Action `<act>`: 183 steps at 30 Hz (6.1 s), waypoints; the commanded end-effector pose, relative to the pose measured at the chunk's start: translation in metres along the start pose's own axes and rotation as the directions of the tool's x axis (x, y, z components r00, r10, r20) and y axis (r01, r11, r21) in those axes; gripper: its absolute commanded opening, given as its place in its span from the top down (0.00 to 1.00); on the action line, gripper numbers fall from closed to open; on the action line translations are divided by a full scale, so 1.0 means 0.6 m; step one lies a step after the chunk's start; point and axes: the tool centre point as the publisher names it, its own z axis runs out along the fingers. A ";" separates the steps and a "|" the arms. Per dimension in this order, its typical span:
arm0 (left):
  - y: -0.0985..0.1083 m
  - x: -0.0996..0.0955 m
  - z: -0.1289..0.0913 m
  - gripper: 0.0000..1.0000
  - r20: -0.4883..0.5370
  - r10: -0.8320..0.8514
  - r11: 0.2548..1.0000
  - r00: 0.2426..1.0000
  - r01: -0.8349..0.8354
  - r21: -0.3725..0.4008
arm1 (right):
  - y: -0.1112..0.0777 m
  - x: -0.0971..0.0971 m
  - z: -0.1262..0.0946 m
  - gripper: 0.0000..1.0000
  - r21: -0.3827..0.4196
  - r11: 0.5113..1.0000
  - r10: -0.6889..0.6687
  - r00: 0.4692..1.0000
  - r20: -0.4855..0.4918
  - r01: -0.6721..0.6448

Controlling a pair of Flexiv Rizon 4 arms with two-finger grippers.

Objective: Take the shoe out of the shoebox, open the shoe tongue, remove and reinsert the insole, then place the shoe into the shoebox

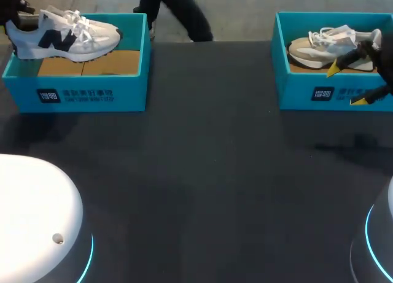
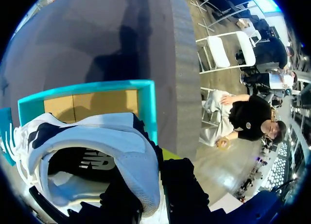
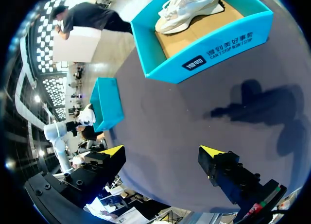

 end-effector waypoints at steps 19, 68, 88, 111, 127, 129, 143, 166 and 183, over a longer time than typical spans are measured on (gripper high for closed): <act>0.050 -0.056 0.112 1.00 -0.025 -0.010 0.997 1.000 0.012 0.077 | -0.002 0.000 0.001 0.00 -0.003 1.000 0.002 1.000 0.002 -0.002; -0.028 -0.080 0.136 1.00 -0.001 0.033 0.995 0.999 -0.033 0.092 | -0.002 0.000 0.001 0.00 -0.003 1.000 0.002 1.000 0.002 -0.002; -0.057 -0.090 0.154 1.00 -0.006 0.043 0.994 0.999 -0.042 0.103 | -0.002 0.000 0.001 0.00 -0.003 1.000 0.002 1.000 0.002 -0.002; -0.071 -0.106 0.194 1.00 -0.044 0.021 0.989 0.999 -0.015 0.144 | -0.002 0.000 0.001 0.00 -0.003 1.000 0.002 1.000 0.002 -0.002; -0.076 -0.106 0.197 0.54 -0.043 0.024 0.987 0.999 -0.017 0.157 | -0.002 0.000 0.001 0.00 -0.003 1.000 0.002 1.000 0.002 -0.002; -0.077 -0.105 0.192 0.52 -0.039 0.024 0.988 0.999 -0.017 0.155 | -0.002 0.000 0.001 0.00 -0.003 1.000 0.002 1.000 0.002 -0.002; -0.064 -0.094 0.127 0.00 0.037 0.017 0.995 0.999 -0.021 0.096 | -0.002 0.000 0.001 0.00 -0.003 1.000 0.002 1.000 0.002 -0.002; -0.062 -0.082 -0.006 0.00 0.128 -0.126 0.991 0.984 0.119 0.066 | -0.002 0.000 0.001 0.00 -0.003 1.000 0.002 1.000 0.002 -0.002; -0.062 -0.082 -0.006 0.00 0.128 -0.126 0.991 0.984 0.119 0.066 | -0.002 0.000 0.001 0.00 -0.003 1.000 0.002 1.000 0.002 -0.002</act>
